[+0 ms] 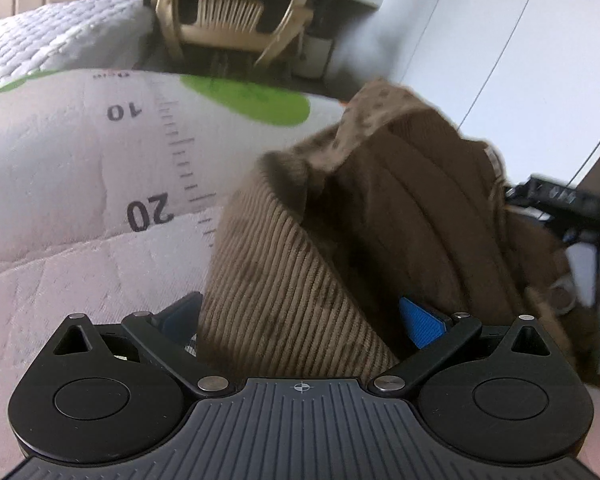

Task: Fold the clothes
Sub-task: 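Grasp the brown garment with the right gripper while the left gripper grasps it too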

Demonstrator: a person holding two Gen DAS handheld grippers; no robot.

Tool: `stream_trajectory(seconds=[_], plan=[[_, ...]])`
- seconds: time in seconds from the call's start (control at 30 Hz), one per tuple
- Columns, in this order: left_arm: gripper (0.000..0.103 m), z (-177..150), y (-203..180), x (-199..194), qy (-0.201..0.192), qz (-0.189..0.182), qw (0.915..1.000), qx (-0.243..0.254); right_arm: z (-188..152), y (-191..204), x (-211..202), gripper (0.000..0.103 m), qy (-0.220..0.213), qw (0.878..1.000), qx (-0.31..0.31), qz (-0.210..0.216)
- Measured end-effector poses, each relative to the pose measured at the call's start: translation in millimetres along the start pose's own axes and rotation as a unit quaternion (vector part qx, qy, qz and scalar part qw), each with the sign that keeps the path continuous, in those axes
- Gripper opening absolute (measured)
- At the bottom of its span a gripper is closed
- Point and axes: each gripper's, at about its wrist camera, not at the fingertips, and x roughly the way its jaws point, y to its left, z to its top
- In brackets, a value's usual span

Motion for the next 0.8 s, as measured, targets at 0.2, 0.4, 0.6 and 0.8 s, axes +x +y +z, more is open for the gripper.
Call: stream_trajectory(seconds=[0.2,0.4,0.6,0.8], plan=[[0.103,-27,4,-23,0.026,-0.042,0.9988,-0.002,-45,61,-10,0.079,0.054,0.992,-0.087,0.077],[0.103,-92,-3,-81,0.057,-0.027,0.9963,0.058,-97,86,-82,0.079,0.078,0.981,-0.16,0.082],[0.103,-107,-15,-95,0.052,0.023,0.9949,0.082,-96,77,-127,0.081,0.025,0.99,-0.137,0.036],[0.103,-87,-16,-123,0.026,0.047,0.994,0.096,-58,56,-134,0.082,0.009,0.989,0.036,0.145]])
